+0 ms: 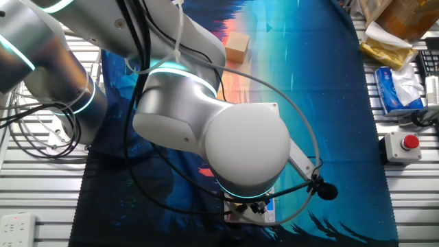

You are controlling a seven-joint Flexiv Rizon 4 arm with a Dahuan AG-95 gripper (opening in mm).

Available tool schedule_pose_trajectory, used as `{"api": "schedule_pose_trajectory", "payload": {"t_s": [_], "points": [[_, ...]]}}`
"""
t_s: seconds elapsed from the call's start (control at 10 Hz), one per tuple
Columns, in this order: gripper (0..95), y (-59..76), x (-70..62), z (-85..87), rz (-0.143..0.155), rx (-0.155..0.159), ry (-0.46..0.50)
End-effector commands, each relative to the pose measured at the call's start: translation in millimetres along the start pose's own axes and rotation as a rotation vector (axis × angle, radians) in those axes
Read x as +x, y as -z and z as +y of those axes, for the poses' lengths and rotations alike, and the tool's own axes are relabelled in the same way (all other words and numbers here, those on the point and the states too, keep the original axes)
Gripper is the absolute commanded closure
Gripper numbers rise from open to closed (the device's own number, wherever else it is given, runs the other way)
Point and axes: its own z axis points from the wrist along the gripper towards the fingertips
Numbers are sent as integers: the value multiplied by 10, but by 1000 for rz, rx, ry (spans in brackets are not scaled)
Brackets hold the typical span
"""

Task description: Remove the object from the scale

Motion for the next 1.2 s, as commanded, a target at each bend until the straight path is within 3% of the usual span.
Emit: {"api": "schedule_pose_trajectory", "payload": {"t_s": [0.1, 0.3, 0.6, 0.8, 0.9, 1.0, 1.2], "points": [[380, -8, 3, -4, -3, 1, 1], [380, -8, 3, -4, -37, -35, -2], [380, -8, 3, -4, -35, -18, -6], [380, -8, 3, -4, 18, 76, 5], [380, -8, 3, -4, 33, 104, 8], [380, -8, 3, -4, 34, 105, 4], [380, -8, 3, -4, 72, 153, 32]]}}
